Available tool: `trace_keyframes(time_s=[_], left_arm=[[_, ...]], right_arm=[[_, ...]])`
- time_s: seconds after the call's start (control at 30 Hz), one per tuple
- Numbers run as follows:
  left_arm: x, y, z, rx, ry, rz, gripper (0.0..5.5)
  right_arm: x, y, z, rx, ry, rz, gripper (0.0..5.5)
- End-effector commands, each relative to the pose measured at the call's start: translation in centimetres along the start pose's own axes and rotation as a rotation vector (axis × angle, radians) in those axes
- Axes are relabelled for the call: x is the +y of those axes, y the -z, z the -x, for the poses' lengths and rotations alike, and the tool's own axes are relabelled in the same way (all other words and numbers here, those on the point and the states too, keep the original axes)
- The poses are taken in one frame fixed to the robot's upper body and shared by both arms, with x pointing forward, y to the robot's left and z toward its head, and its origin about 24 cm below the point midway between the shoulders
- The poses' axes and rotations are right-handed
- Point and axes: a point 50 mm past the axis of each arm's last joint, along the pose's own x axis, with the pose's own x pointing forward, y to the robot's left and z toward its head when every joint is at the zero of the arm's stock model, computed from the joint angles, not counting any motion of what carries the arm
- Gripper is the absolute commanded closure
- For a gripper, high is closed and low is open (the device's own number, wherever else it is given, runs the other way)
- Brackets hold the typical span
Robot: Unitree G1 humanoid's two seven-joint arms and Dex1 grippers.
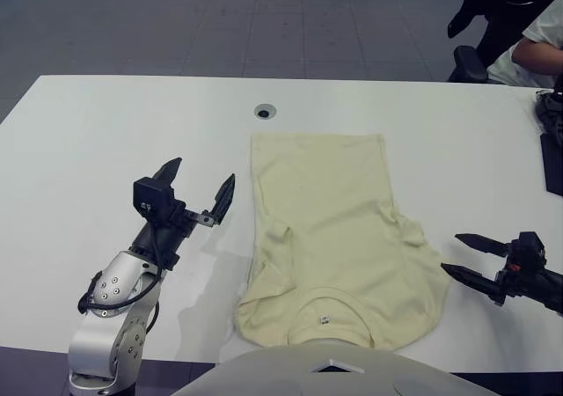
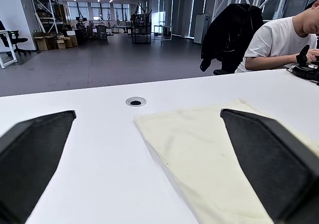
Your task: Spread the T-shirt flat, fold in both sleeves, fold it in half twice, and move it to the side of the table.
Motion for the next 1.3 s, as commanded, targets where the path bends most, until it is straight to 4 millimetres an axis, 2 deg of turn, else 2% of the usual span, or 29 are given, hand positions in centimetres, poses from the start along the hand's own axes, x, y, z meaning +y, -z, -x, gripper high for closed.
trace_keyframes(time_s=[0.03, 0.4, 0.6, 0.93, 1.13, 1.3], left_arm=[[0.2, 0.3, 0.0, 0.014, -0.038, -0.012, 0.1], [0.1, 1.0, 0.3, 0.036, -0.051, 0.0, 0.1], [0.1, 1.2, 0.3, 0.041, -0.051, -0.018, 0.1], [0.3, 1.9, 0.4, 0.064, -0.062, -0.023, 0.1], [0.4, 2.1, 0.3, 0.068, -0.062, -0.021, 0.1], [0.5, 2.1, 0.2, 0.066, -0.063, -0.022, 0.1]], right_arm=[[-0.3, 0.6, 0.0, 0.087, -0.023, 0.006, 1.25], [-0.5, 0.8, 0.1, 0.113, -0.029, 0.01, 2.87], [0.1, 1.7, 0.5, 0.193, -0.076, 0.003, 3.83], [-0.6, 0.5, 0.3, 0.114, -0.036, 0.026, 5.48], [-0.3, -0.1, -0.1, 0.078, -0.062, 0.04, 5.48], [0.7, -2.7, -1.3, -0.053, -0.152, 0.094, 5.48]])
